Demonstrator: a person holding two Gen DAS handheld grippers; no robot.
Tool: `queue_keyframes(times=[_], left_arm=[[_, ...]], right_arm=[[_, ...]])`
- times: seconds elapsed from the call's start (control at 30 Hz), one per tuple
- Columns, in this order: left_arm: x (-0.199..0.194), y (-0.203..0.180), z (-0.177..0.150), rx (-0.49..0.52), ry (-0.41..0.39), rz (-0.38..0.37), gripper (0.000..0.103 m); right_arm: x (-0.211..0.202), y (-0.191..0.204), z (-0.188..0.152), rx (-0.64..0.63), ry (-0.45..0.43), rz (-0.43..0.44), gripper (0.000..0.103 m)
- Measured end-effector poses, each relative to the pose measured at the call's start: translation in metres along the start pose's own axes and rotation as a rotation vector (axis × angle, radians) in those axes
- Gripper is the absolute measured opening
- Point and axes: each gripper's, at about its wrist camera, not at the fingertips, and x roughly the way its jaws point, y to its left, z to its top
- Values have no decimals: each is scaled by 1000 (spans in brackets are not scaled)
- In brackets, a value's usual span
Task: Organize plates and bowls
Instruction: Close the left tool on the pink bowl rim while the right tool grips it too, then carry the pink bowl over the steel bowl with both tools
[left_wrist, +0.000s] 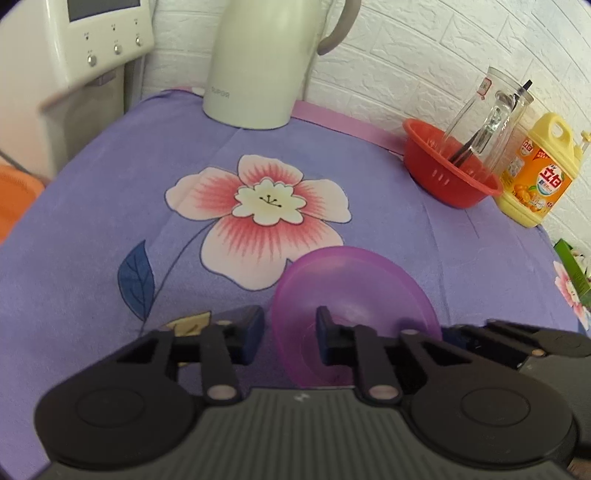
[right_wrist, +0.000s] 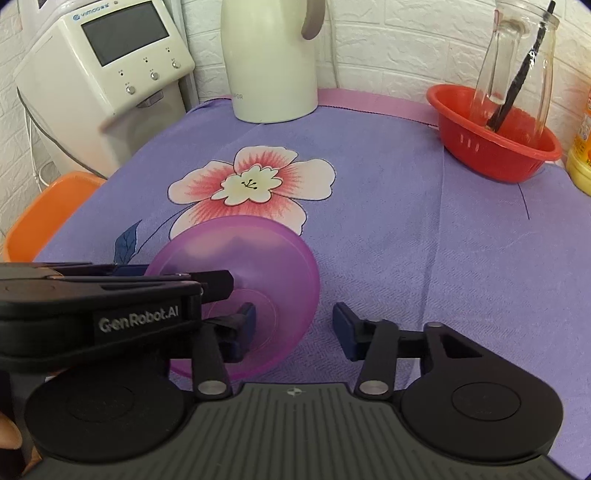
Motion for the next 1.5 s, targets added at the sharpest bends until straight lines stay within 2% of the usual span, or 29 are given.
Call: queue_keyframes(times=[0.03,0.07,0.2,0.4,0.57,0.87,1.17,1.33,1.5], left_arm=[[-1,-2,-1,4,-1,17,10],[-3,-3,-2,12,-5,27,10],[-21,-2,-3,-10,-12,-33,9],[-59,-22,-7,26,-63,-55,9],[-96,-41,-26,39,-83,-101,9],[-162,-104,-101,101,-113,-196,9],[-183,-180,-186,198,-57,-317,10],[-186,-195,-218,242,-32,-317,10],[-181,-188,-228,255,-27,-271,10]], right_arm=[[-1,3,0,-1,0,12,59],[-2,7,-1,-10,2,7,59],[-14,4,-1,1,-10,27,59],[-53,7,-2,-3,-55,8,59],[-93,7,-15,-2,-82,-3,59],[-189,2,-87,-27,-133,-67,59],[-256,-41,-180,62,-133,-158,60],[-269,-54,-214,121,-146,-159,60],[-267,-45,-230,89,-171,-149,60]])
